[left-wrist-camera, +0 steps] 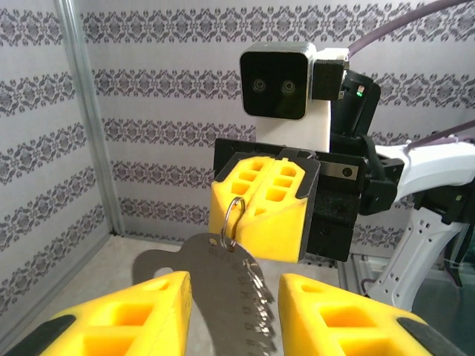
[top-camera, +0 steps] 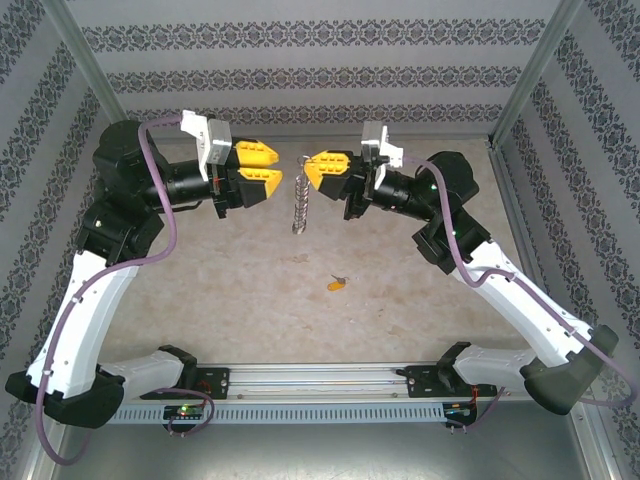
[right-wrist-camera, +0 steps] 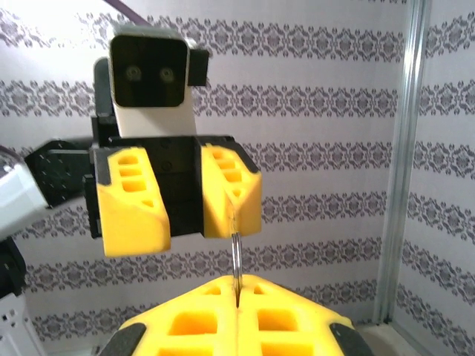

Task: Put the keys on the keyring

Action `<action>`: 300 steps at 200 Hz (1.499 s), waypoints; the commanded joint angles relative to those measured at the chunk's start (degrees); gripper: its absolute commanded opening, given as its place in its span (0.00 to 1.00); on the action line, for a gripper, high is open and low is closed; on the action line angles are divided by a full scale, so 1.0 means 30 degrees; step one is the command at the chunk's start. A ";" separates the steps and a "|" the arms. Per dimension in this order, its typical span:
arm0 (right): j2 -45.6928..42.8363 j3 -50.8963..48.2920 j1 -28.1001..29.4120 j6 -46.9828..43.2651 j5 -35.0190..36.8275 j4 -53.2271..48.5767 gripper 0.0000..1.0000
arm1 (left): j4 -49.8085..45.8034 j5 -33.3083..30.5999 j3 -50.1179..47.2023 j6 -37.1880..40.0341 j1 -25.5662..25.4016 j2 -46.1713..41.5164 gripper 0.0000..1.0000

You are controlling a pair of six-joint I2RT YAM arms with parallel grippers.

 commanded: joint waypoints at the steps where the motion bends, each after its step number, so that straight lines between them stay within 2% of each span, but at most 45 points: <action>1: 0.0146 -0.0108 -0.0034 0.1403 -0.0678 0.2627 0.00 | 0.2171 0.0911 -0.0313 -0.1191 0.0233 0.0106 0.36; 63: 0.0547 -0.0108 0.0191 0.1704 -0.0937 0.2933 0.00 | 0.3855 0.1292 -0.0286 -0.2106 0.0198 0.0693 0.37; 145: 0.0962 0.0097 0.0211 0.1909 -0.1160 0.3075 0.00 | 0.4247 0.1761 0.0249 -0.2222 0.0140 0.1651 0.35; 248: 0.1626 0.0597 0.0079 0.2554 -0.1249 0.3567 0.00 | 0.4897 0.2282 0.0388 -0.2536 0.0154 0.2040 0.00; 261: 0.1516 0.0566 0.0036 0.2340 -0.1033 0.3130 0.00 | 0.4372 0.2105 0.0437 -0.2093 0.0129 0.1998 0.00; 285: 0.1029 0.0623 0.0064 0.0997 -0.0234 0.1288 0.21 | 0.1594 0.1575 0.1251 -0.0092 0.0131 0.2023 0.00; 300: 0.0587 0.0787 0.0008 -0.0258 0.0161 -0.0535 0.26 | -0.0674 0.1247 0.1897 0.1528 0.0136 0.2105 0.00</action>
